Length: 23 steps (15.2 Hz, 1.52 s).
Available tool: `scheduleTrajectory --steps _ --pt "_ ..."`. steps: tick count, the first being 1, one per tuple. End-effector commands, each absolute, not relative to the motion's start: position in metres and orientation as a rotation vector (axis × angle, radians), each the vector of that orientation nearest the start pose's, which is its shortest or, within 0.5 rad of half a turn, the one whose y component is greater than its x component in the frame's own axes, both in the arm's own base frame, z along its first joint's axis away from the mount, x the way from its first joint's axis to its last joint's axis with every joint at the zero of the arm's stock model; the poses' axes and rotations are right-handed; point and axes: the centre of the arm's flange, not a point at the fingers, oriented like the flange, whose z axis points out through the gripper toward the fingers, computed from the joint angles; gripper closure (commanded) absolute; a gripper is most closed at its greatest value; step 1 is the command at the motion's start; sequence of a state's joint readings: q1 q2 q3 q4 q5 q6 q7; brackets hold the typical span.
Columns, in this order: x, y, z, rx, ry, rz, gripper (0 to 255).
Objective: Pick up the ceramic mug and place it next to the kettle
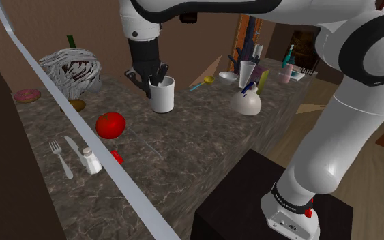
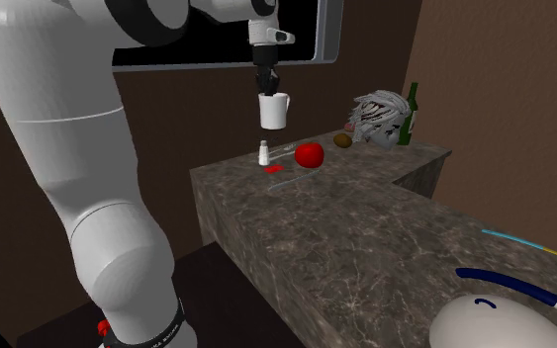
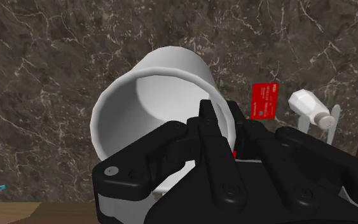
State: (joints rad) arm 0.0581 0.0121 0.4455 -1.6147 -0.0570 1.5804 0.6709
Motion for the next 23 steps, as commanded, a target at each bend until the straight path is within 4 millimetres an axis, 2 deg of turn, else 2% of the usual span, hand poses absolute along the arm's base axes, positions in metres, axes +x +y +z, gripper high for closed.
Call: scheduleTrajectory --steps 1,23 --pt "0.496 0.236 0.599 -3.199 0.262 0.015 255" --pt "0.506 -0.055 0.599 -3.199 0.262 0.015 255"
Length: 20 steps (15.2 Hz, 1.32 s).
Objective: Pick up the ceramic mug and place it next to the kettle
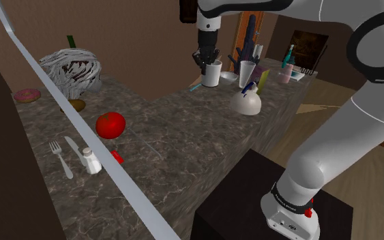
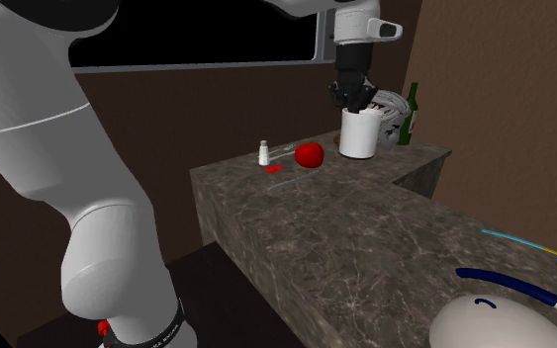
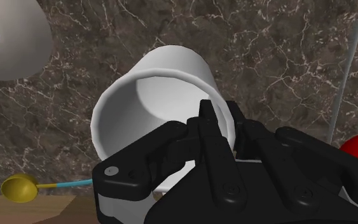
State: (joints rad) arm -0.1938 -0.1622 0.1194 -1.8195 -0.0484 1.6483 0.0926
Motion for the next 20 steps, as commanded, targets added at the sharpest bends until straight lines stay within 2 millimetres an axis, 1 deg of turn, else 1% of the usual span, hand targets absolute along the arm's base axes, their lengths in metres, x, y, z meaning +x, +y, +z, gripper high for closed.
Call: scheduleTrajectory --steps 1,17,18,20 --pt "0.506 -0.068 0.599 -3.199 0.262 0.015 255" --pt "0.513 -0.279 0.599 -3.199 0.262 0.015 255" --pt "0.514 -0.287 0.599 -3.199 0.262 0.015 255" --pt "0.514 -0.287 0.588 -3.199 0.262 0.015 255"
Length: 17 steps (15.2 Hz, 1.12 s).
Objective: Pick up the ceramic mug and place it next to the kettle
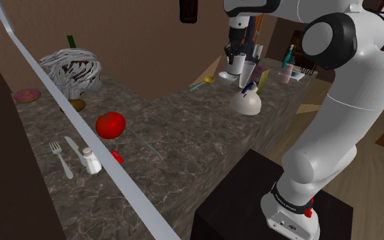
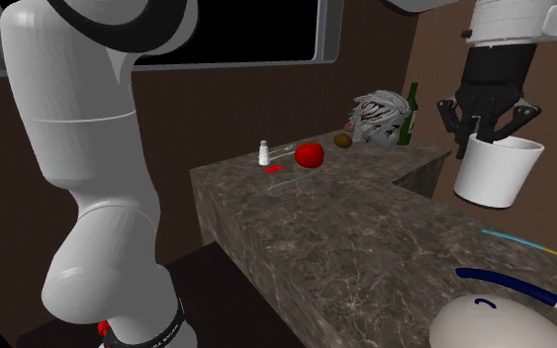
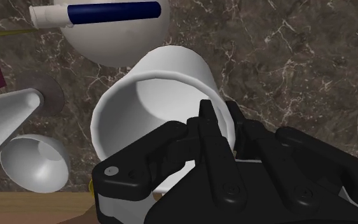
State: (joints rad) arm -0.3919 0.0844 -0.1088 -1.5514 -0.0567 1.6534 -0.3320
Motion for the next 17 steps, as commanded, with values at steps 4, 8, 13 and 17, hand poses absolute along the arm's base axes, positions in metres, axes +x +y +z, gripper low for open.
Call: scheduleTrajectory --steps 4,8,13,17 --pt "0.514 -0.287 0.567 -3.199 0.262 0.015 255" --pt "0.514 -0.287 0.546 -3.199 0.262 0.015 255" --pt "0.514 -0.287 0.520 -3.199 0.262 0.015 255" --pt "0.514 -0.287 0.499 -3.199 0.262 0.015 255"
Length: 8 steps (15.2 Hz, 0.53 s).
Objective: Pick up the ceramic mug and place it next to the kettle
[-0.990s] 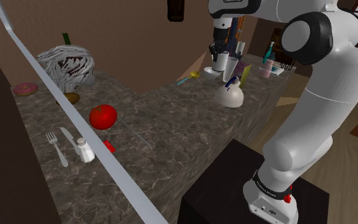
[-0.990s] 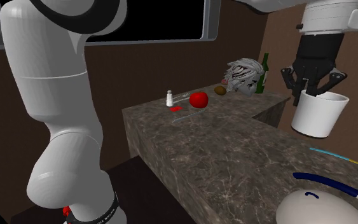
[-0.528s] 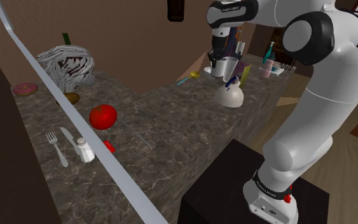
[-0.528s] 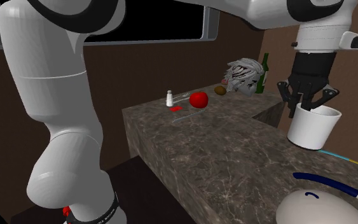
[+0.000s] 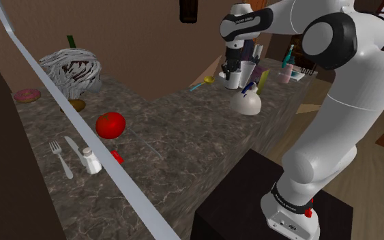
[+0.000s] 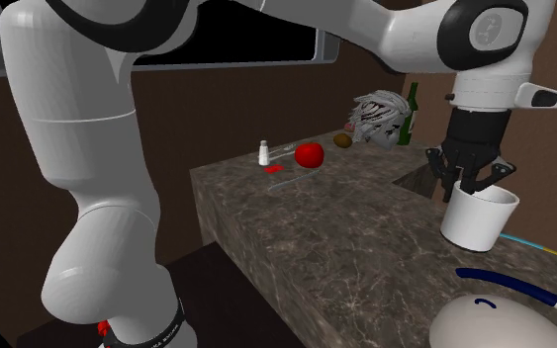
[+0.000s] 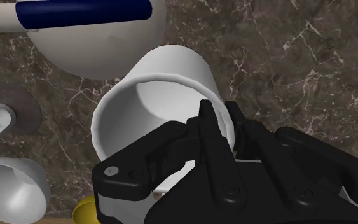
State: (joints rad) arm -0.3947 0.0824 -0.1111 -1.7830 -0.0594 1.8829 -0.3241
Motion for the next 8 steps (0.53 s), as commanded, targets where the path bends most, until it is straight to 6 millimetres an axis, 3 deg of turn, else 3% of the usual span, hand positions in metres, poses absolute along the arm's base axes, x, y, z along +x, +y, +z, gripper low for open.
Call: scheduleTrajectory --steps 1,8 --pt "0.514 -0.287 0.493 -3.199 0.262 0.015 255" --pt "0.514 -0.287 0.456 -3.199 0.262 0.015 255"
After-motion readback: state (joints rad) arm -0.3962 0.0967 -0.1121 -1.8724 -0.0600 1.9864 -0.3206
